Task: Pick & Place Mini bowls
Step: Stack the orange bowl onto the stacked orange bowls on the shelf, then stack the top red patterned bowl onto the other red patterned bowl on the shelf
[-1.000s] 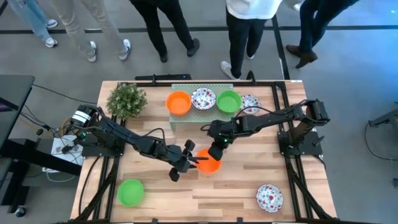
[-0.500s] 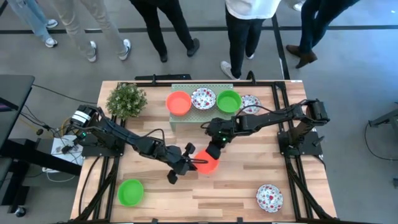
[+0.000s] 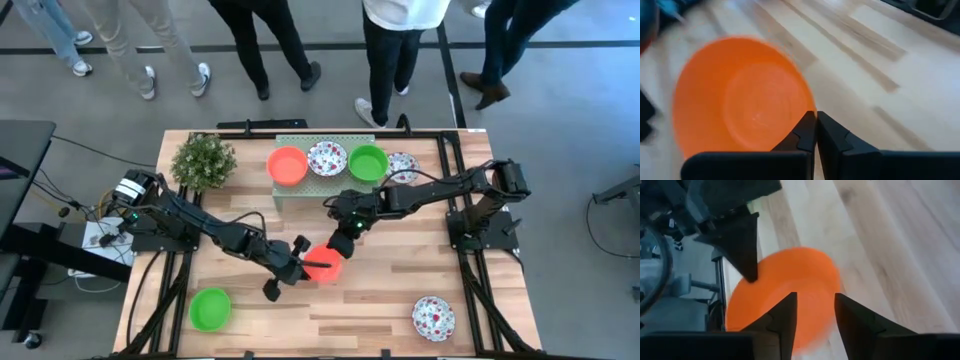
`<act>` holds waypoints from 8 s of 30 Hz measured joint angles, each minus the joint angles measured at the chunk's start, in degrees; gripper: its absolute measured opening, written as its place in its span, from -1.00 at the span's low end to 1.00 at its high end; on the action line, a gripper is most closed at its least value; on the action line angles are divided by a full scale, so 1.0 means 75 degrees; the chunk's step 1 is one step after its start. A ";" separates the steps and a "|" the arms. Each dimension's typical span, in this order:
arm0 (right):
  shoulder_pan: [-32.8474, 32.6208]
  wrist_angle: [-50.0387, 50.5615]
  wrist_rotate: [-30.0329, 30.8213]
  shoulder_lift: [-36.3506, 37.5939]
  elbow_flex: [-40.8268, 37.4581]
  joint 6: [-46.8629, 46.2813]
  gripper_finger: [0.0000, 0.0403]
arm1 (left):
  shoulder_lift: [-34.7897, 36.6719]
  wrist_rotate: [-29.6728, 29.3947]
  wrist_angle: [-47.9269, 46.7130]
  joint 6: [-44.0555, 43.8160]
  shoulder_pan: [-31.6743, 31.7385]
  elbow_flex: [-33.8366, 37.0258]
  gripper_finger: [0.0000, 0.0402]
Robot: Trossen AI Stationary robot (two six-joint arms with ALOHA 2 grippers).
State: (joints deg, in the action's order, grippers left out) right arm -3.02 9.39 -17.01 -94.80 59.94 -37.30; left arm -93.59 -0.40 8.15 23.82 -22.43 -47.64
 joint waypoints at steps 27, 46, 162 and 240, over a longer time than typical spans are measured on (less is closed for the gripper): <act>-0.1959 0.0615 0.1909 0.0189 -0.0004 0.1526 -0.52 | 0.4309 -0.4482 -0.5359 -0.1191 -0.0383 -0.1352 -0.96; -0.2113 0.1897 0.6283 0.3153 -0.1202 0.2592 -0.85 | 0.3251 -0.1337 -0.6686 0.0371 0.4040 -0.2669 -0.96; 0.2324 0.6449 0.4870 0.3343 -0.1085 0.3029 -0.39 | 0.2674 -0.1792 -0.5935 -0.1319 0.1223 -0.1914 -0.39; 0.7739 0.5224 0.2047 0.2319 -0.1667 0.1526 -0.39 | 0.2671 -0.1702 -0.5818 -0.2300 0.1223 -0.1920 -0.39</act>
State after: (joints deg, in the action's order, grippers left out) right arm 55.03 48.57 -1.66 -77.41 47.44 -25.85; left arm -73.56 -13.17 -35.48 6.57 -13.26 -62.04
